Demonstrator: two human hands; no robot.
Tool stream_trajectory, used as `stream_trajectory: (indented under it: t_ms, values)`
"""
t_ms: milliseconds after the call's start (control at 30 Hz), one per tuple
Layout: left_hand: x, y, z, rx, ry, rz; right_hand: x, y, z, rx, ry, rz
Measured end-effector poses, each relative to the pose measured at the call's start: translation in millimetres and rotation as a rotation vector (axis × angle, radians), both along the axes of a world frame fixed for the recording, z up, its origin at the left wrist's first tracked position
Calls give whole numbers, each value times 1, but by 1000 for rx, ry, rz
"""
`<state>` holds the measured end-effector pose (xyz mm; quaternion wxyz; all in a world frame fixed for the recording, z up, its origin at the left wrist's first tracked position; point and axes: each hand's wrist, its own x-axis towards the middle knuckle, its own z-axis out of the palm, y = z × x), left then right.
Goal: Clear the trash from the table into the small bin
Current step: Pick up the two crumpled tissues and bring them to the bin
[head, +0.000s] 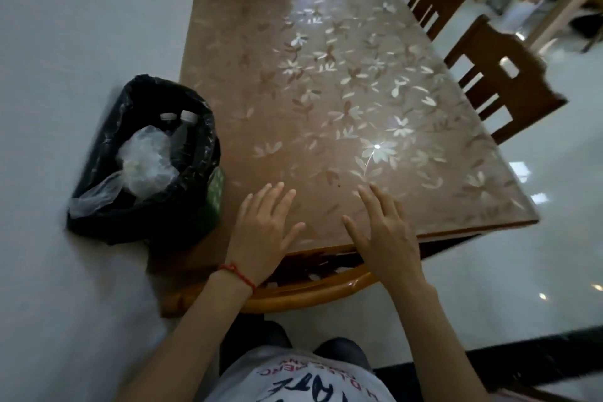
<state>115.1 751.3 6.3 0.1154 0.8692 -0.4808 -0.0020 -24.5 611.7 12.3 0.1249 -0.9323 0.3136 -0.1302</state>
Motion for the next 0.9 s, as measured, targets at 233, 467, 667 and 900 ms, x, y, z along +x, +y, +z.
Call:
stream_trajectory:
  t_ms: [233, 467, 667, 900]
  values:
    - [-52, -78, 2, 39, -36, -215, -88, -41, -4, -13, 7, -263]
    - [-115, -150, -7, 56, -49, -470, -170, -59, -10, -21, -29, -573]
    - [-180, -204, -11, 37, -67, -694, -239, -60, -24, 8, -26, -801]
    - [-247, -250, -14, 47, -98, -923, -302, -60, -31, 42, -20, -1035]
